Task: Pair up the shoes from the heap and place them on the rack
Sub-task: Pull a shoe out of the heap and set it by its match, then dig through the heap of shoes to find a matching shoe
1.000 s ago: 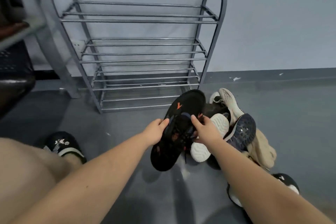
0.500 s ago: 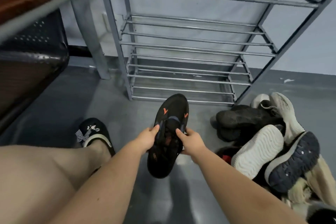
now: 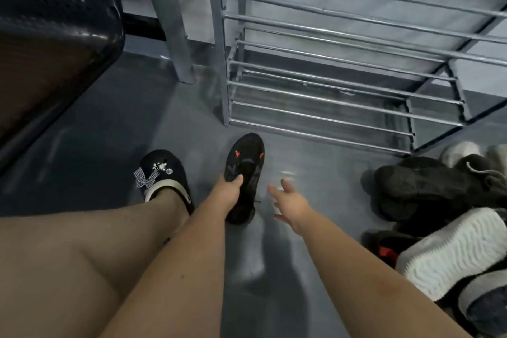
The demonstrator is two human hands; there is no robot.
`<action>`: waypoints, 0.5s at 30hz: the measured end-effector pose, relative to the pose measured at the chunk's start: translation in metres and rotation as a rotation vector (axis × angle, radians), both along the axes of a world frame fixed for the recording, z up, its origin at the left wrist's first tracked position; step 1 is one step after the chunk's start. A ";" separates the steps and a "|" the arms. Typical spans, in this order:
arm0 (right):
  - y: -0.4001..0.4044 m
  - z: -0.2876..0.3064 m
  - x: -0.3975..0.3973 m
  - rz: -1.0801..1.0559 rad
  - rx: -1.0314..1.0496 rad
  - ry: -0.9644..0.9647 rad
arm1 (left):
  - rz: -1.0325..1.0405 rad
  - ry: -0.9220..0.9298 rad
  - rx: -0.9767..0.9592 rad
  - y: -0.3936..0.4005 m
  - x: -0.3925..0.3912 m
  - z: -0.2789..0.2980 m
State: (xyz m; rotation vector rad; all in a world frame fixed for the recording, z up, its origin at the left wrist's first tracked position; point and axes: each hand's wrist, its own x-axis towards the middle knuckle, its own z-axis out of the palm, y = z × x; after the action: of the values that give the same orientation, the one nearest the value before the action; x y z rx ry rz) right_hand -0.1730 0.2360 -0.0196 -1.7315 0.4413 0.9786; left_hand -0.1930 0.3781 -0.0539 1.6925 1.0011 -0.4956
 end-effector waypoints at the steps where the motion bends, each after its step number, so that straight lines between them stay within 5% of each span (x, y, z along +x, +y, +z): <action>1: -0.008 0.000 -0.003 0.062 -0.047 -0.020 | -0.115 0.002 0.088 -0.003 -0.003 -0.002; 6: -0.045 -0.002 -0.010 0.450 -0.287 -0.248 | -0.828 0.006 0.546 -0.029 -0.019 0.006; 15: -0.129 0.022 -0.041 0.793 -0.624 -0.464 | -1.210 -0.163 0.640 -0.093 -0.036 0.043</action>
State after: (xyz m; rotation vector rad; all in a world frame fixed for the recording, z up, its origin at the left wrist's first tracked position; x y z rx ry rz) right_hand -0.2138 0.1075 0.0027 -2.7199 -0.3219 0.9674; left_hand -0.2286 0.2853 -0.0112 2.7924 -0.1489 -0.8148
